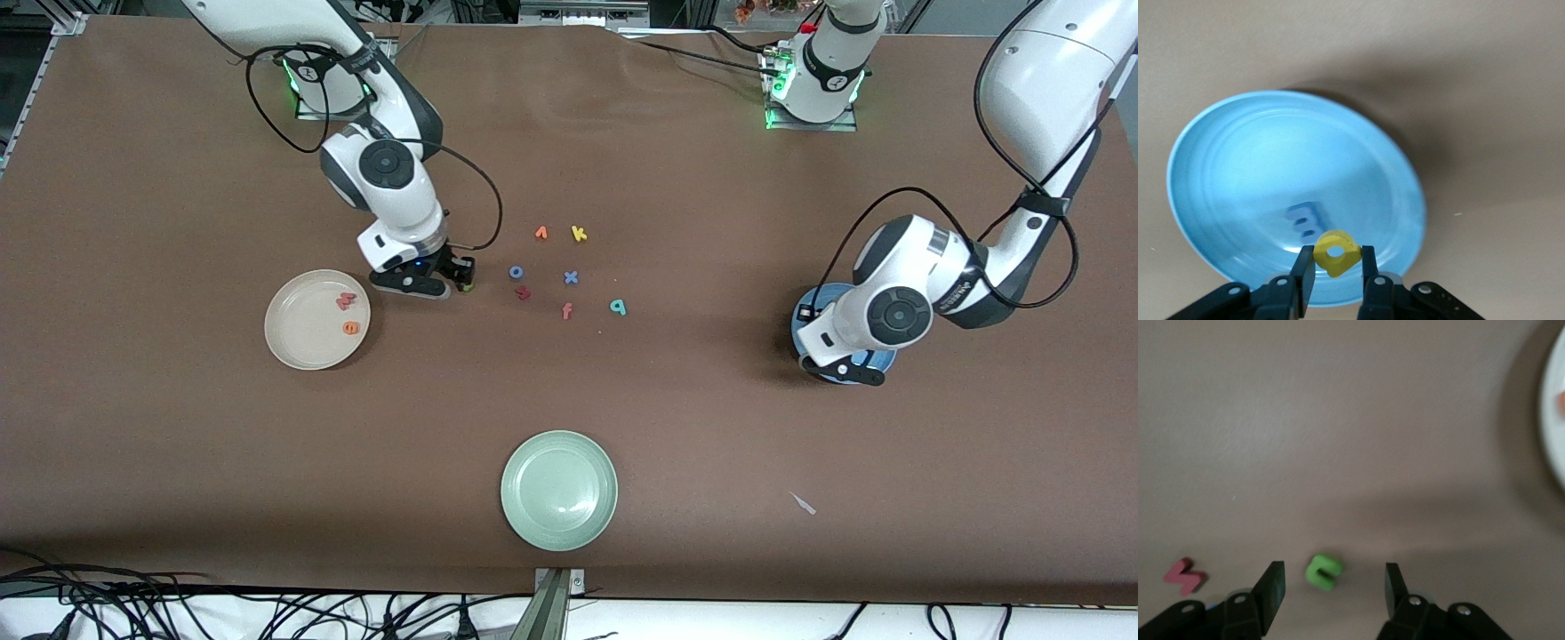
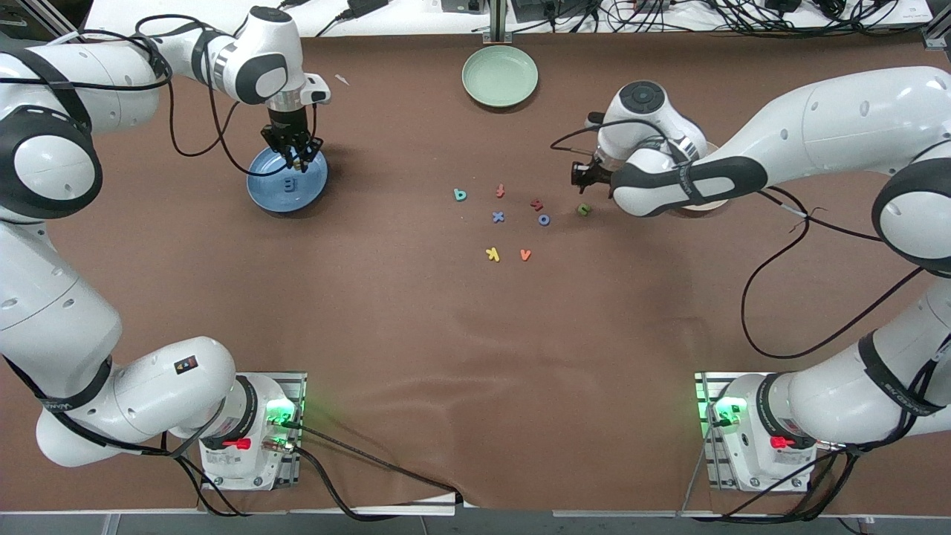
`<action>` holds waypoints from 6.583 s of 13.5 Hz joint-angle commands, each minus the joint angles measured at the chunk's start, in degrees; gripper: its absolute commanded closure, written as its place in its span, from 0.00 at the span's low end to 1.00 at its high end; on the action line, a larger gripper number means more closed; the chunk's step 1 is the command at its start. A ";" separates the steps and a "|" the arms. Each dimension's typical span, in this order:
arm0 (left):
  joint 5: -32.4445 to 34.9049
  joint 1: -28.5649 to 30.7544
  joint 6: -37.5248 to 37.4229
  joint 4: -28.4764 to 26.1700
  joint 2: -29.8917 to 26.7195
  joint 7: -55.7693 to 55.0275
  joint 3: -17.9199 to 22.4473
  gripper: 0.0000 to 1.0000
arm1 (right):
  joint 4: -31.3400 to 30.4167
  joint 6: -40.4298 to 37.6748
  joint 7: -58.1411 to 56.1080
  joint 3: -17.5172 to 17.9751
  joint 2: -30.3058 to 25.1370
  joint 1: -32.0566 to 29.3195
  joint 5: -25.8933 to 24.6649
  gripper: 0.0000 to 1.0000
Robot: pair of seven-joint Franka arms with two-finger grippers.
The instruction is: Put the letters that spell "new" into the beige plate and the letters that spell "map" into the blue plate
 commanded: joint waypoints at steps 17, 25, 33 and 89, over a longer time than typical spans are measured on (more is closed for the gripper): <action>-11.52 -29.33 20.76 4.89 4.31 -53.09 2.10 0.00 | 0.45 5.36 11.31 -1.08 6.65 1.16 -12.48 0.52; -11.51 -43.94 23.15 9.90 8.62 -61.46 13.02 0.14 | 1.24 -2.09 -0.60 -2.49 -0.45 -2.25 -10.47 0.90; -10.72 -43.94 22.97 9.90 9.42 -61.02 13.37 0.66 | -0.68 -13.36 -53.35 -14.24 -11.80 -8.95 8.97 0.89; -30.15 -19.77 -23.61 17.37 -29.95 9.47 33.14 0.00 | 44.31 -63.19 -60.94 -26.39 -18.05 -2.01 19.34 0.00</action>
